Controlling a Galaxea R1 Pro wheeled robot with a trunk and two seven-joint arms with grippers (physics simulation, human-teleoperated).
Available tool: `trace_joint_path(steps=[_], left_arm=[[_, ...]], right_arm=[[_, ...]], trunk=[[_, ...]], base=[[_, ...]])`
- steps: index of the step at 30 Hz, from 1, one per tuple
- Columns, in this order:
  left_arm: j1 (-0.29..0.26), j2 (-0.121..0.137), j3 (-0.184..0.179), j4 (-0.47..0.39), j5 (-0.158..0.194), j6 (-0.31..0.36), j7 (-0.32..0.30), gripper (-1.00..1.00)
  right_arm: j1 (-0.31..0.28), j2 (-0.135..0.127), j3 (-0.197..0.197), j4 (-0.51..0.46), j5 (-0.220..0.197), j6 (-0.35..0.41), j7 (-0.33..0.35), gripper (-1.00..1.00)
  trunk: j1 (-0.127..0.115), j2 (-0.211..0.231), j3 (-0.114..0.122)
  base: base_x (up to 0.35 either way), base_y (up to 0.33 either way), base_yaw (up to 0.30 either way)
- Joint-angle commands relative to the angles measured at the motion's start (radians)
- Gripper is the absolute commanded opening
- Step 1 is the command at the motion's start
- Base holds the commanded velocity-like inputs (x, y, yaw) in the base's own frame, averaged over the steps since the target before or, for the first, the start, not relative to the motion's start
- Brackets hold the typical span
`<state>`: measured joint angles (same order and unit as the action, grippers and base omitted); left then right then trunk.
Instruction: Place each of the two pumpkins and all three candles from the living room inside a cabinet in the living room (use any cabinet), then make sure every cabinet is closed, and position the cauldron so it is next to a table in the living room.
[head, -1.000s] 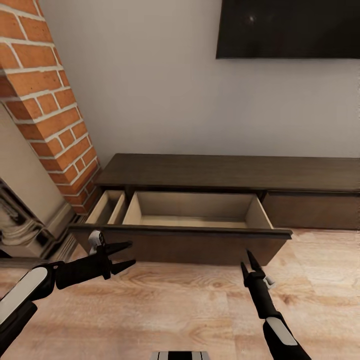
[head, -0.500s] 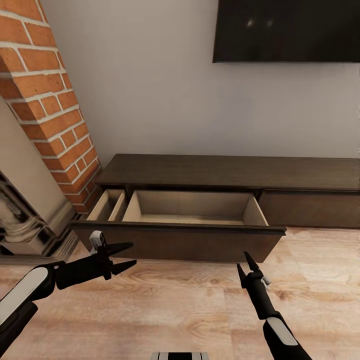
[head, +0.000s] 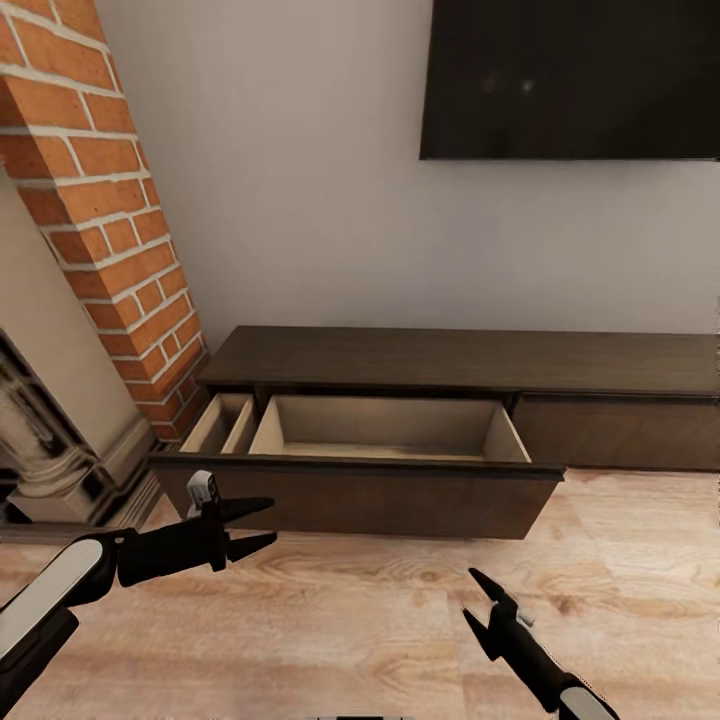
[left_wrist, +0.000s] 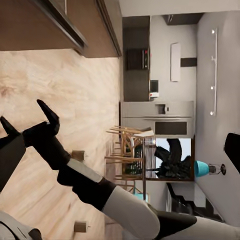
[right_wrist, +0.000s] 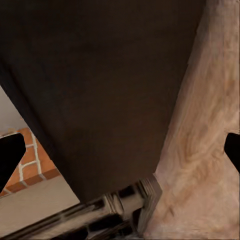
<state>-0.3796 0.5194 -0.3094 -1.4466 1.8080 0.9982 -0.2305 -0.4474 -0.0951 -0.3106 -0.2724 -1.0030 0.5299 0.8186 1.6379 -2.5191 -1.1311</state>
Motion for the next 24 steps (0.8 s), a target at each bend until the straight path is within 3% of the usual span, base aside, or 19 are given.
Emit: trace_joint_path(steps=[1,5,8,12,18,24], left_arm=[[-0.001,0.001,-0.005,0.005,-0.009,0.000,-0.009,1.00],[0.002,0.006,-0.027,0.013,-0.016,0.000,0.000,1.00],[0.002,0.029,-0.033,0.015,-0.018,0.000,0.079,1.00],[0.003,0.038,-0.037,-0.001,-0.010,0.000,0.212,1.00],[0.004,0.034,-0.085,-0.010,-0.015,-0.003,0.416,1.00],[0.004,0.026,-0.088,-0.011,-0.012,-0.005,0.674,1.00]], right_arm=[[-0.001,-0.010,-0.002,0.029,0.012,0.013,0.000,1.00],[0.000,-0.035,-0.001,0.098,0.042,0.017,0.006,1.00],[0.000,-0.048,0.003,0.111,0.078,0.007,0.004,1.00],[0.000,-0.067,0.003,0.113,0.196,-0.002,0.004,1.00],[0.000,-0.080,0.003,0.107,0.359,-0.047,0.003,1.00],[0.000,-0.097,0.004,0.108,0.446,-0.097,-0.012,1.00]], trunk=[[-0.001,0.000,0.003],[-0.003,0.001,0.019],[-0.004,0.002,0.030],[-0.006,0.002,0.046],[-0.009,0.004,0.069],[-0.011,0.005,0.092]], base=[[-0.245,0.000,0.000],[-0.124,0.000,0.000],[-0.018,0.000,0.000],[-0.005,0.000,0.000],[0.000,0.000,0.000],[0.000,0.000,0.000]])
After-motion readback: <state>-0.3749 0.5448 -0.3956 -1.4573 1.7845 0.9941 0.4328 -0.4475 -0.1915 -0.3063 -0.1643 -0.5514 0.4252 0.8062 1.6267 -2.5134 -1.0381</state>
